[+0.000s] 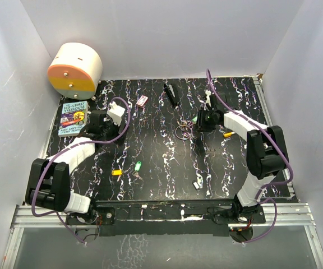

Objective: Put the keys on the keyring

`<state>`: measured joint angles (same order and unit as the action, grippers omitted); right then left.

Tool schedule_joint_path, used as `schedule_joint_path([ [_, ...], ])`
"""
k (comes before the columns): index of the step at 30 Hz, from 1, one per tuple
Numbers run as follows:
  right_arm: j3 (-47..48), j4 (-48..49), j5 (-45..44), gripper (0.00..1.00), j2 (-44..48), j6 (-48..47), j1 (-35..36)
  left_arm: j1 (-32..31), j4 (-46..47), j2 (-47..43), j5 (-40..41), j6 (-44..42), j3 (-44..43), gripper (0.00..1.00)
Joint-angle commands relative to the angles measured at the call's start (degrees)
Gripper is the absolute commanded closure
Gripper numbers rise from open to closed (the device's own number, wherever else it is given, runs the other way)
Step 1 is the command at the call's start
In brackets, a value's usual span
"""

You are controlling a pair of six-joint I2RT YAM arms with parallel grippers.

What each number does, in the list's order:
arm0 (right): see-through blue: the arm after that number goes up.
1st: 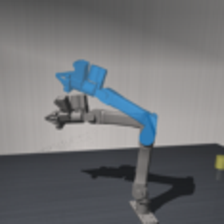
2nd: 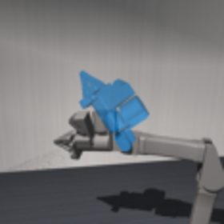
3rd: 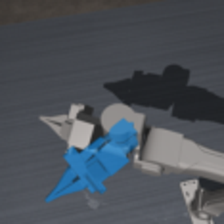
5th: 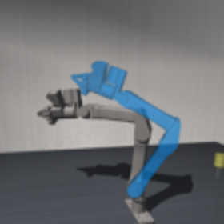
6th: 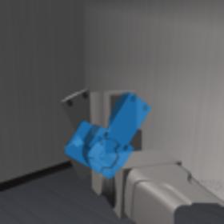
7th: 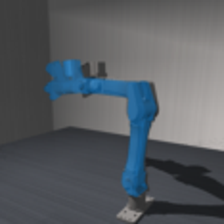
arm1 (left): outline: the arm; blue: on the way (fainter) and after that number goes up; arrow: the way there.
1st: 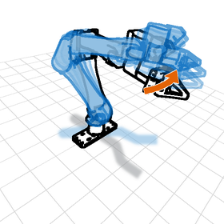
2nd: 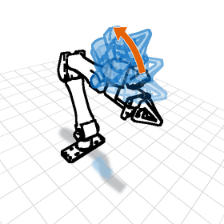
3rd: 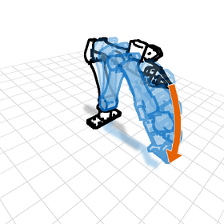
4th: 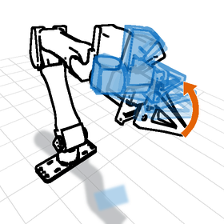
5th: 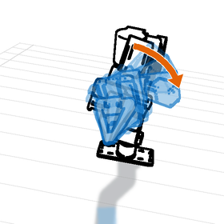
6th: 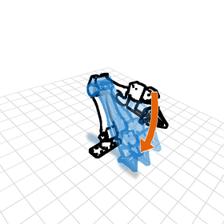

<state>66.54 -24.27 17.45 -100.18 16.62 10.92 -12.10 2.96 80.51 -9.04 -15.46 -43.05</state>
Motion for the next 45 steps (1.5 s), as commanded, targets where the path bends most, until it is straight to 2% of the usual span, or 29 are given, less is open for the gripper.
schedule_joint_path([
  [1,1.94,-2.22,-0.56,0.75,-2.06,-0.06,0.15,0.34,0.13,-0.50,-0.77,-0.36,-0.19,0.10],
  [4,0.77,-2.36,4.18,0.74,-1.51,2.61,0.22,0.35,0.42,-0.78,-0.72,-0.53,0.02,0.10],
  [7,-1.52,0.27,8.31,0.68,-0.27,6.28,1.28,0.33,0.50,-0.39,-0.80,-0.54,-0.01,0.10],
  [17,-2.49,2.84,8.96,0.62,-3.32,11.76,2.47,0.37,0.42,-0.90,-0.69,-0.60,0.13,0.10],
  [29,-2.62,5.83,3.21,0.63,-8.04,14.89,1.96,0.34,0.57,-1.13,-0.55,-0.77,0.46,0.10],
  [39,-2.21,3.27,-4.99,0.74,-6.88,12.90,-4.55,0.33,0.86,-1.52,-0.32,-0.88,1.01,0.10],
  [45,0.26,1.31,-6.97,0.75,-9.44,10.21,-6.85,0.38,0.82,-1.15,-0.43,-0.88,0.84,0.10],
])
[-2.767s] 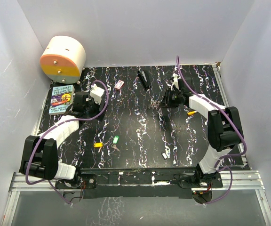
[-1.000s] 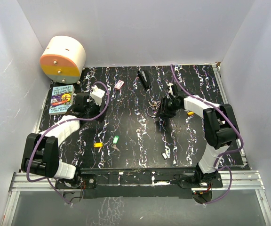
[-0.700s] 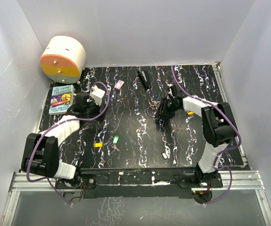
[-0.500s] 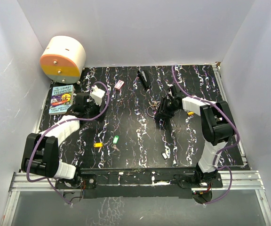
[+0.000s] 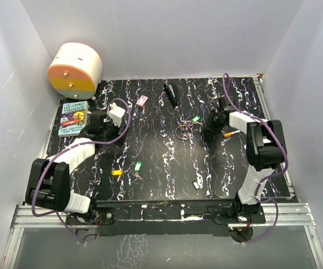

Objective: Put the keys on the keyring

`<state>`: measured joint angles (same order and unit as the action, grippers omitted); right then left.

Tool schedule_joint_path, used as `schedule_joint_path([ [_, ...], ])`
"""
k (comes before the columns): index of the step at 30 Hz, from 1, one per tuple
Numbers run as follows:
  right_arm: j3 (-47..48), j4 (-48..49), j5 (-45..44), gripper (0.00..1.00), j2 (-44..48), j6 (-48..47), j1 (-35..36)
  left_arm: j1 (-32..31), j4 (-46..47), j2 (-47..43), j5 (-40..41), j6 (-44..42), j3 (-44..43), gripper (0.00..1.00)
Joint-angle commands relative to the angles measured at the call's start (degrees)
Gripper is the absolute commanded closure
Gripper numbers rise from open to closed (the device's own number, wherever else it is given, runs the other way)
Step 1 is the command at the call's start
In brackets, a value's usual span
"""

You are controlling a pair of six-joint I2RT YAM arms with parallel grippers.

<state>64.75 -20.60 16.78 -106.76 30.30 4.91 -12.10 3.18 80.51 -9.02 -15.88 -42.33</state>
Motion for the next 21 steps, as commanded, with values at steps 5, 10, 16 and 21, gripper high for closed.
schedule_joint_path([
  [5,7.30,-2.96,-4.33,0.77,-6.36,-4.70,-0.71,0.35,0.36,-1.41,-0.35,-0.38,0.14,0.10],
  [10,8.55,-2.61,-5.48,0.79,-2.53,-6.75,0.44,0.36,0.42,-1.86,0.16,-0.58,0.31,0.10],
  [16,18.02,-6.24,-12.18,0.77,-2.04,-15.66,12.65,0.36,0.27,-0.71,-0.46,0.09,-0.47,0.10],
  [21,25.66,-9.17,-13.37,0.77,-8.19,-19.66,17.82,0.33,0.24,-1.84,0.58,-0.02,-0.15,0.10],
])
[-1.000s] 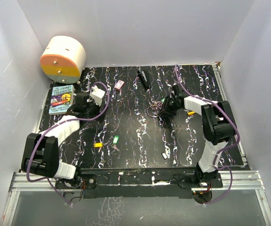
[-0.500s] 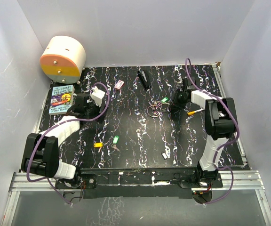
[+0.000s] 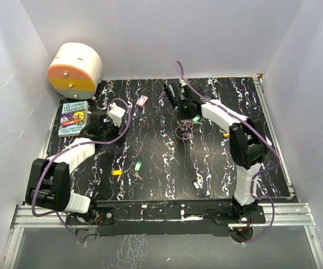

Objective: Put the keys on the keyring

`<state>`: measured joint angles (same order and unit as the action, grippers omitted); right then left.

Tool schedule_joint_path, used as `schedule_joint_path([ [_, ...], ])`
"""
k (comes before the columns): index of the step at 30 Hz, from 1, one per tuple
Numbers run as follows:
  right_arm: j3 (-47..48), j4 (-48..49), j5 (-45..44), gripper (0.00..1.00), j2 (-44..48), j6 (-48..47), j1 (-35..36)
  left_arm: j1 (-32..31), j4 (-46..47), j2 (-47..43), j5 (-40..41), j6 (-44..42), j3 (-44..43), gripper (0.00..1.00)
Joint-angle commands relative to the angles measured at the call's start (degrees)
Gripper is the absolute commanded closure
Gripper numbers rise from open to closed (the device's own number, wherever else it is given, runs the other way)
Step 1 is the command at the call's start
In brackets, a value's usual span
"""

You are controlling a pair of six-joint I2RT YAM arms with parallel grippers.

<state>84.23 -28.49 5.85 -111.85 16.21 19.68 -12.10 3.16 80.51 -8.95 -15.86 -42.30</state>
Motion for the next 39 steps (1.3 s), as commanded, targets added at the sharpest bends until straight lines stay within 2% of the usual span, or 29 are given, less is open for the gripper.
schedule_joint_path([
  [1,6.83,-1.50,-2.48,0.77,-3.79,-5.56,3.04,0.32,0.27,-2.59,0.90,-0.09,-0.03,0.10],
  [12,7.15,3.33,-2.68,0.75,-6.71,-13.21,3.07,0.35,-0.51,-4.21,0.17,-1.10,0.34,0.10],
  [18,7.88,3.94,-2.14,0.70,-8.94,-13.70,3.08,0.36,-2.22,-4.38,-2.55,-2.84,0.12,0.10],
  [28,8.83,5.12,-1.36,0.68,-12.08,-13.20,3.08,0.34,-4.39,-5.00,-6.01,-4.31,-0.12,0.10],
  [31,8.73,5.03,-1.17,0.71,-13.06,-13.33,3.08,0.36,-5.48,-5.25,-7.32,-4.70,-0.29,0.10],
  [36,6.94,4.53,-0.25,0.88,-13.34,-13.22,3.06,0.33,-6.53,-5.43,-8.75,-4.97,-0.15,0.10],
  [39,6.35,2.67,0.33,0.92,-13.41,-13.10,3.07,0.32,-6.94,-5.47,-8.93,-5.21,-0.13,0.11],
])
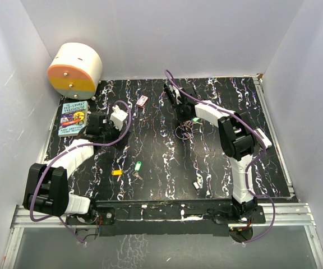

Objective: Put the keys on the keyring

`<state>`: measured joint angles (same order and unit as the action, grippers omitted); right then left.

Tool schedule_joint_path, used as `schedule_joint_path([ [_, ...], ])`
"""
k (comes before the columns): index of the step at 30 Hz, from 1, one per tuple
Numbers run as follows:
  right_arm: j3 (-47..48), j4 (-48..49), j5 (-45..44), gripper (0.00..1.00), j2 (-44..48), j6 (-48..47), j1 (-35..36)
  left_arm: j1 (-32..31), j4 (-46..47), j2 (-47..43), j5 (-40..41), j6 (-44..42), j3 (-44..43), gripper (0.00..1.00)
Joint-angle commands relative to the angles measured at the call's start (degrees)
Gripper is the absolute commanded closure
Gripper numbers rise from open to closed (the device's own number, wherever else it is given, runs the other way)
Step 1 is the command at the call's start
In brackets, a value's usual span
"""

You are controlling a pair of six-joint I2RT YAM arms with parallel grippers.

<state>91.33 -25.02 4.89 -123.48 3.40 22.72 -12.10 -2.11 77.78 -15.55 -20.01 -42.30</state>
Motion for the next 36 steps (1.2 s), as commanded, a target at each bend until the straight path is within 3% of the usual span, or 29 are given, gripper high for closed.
schedule_joint_path([
  [1,-1.13,-1.32,1.17,0.92,-1.74,-0.26,0.04,0.32,-1.86,-2.71,-2.44,-1.16,-0.09,0.11],
  [5,-3.50,-1.47,0.12,0.91,-0.76,-0.53,0.04,0.27,-4.01,-2.61,-4.97,-1.56,-0.68,0.11],
  [9,-5.06,-1.72,1.29,0.93,-0.65,-2.33,0.04,-1.23,-14.81,-3.07,-16.96,-6.10,-4.25,0.16],
  [11,-4.96,-1.68,1.35,0.93,-1.10,-2.53,0.04,-2.68,-17.43,-3.25,-18.71,-8.85,-4.43,0.18],
  [17,-6.67,2.81,-1.63,0.93,1.73,-0.26,0.04,-10.52,-25.67,-1.27,-10.86,-12.75,-7.15,0.19],
  [25,-20.10,22.41,-9.66,0.93,22.08,1.54,0.04,-15.94,-35.23,-3.56,-3.06,-11.48,-8.28,0.26],
  [29,-18.19,21.78,-8.05,0.93,27.39,1.57,-0.21,-17.52,-32.72,-5.54,-3.41,-9.92,-6.19,0.30],
  [36,-15.59,17.59,-6.60,0.93,33.95,3.38,-1.03,-20.07,-33.03,-0.91,-3.31,-9.22,-8.54,0.38],
])
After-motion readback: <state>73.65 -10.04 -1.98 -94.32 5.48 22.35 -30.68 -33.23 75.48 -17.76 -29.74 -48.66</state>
